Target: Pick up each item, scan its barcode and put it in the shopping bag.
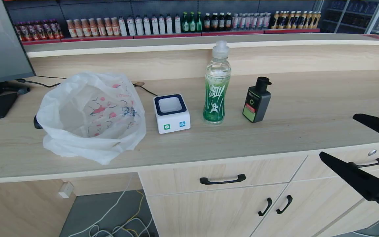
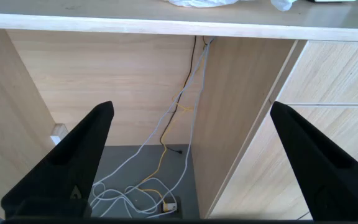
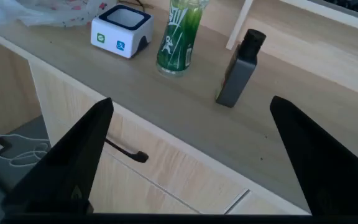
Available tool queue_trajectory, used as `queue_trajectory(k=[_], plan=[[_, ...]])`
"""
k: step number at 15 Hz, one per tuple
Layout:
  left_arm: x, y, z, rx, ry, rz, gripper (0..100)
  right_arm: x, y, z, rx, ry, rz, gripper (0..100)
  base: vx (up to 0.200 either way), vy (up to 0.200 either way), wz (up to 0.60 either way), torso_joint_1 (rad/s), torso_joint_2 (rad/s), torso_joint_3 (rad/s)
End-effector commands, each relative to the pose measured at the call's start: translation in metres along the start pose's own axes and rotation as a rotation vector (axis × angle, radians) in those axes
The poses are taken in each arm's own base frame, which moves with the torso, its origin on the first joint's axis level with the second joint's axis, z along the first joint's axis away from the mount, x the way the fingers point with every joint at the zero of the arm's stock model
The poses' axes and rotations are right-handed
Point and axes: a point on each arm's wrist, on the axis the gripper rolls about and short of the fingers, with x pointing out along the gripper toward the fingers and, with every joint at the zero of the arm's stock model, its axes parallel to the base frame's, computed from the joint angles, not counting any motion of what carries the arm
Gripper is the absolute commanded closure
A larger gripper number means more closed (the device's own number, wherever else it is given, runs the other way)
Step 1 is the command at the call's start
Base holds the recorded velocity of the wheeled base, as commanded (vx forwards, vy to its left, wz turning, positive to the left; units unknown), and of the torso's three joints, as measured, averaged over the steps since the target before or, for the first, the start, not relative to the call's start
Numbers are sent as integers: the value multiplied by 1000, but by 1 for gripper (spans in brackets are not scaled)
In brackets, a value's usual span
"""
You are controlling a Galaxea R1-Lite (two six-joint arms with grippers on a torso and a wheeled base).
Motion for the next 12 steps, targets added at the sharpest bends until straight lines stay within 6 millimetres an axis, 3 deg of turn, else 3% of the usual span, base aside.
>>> queue_trajectory(k=[1, 7, 12], plan=[[0, 0, 0, 0, 0, 0, 0, 69, 12, -17, 15, -8, 94, 0, 0, 0, 0, 0, 0, 0], [0, 0, 0, 0, 0, 0, 0, 136, 35, 0, 207, -44, -26, 0, 0, 0, 0, 0, 0, 0], [0, 0, 0, 0, 0, 0, 0, 148, 40, 0, 208, -12, -140, 0, 0, 0, 0, 0, 0, 0]])
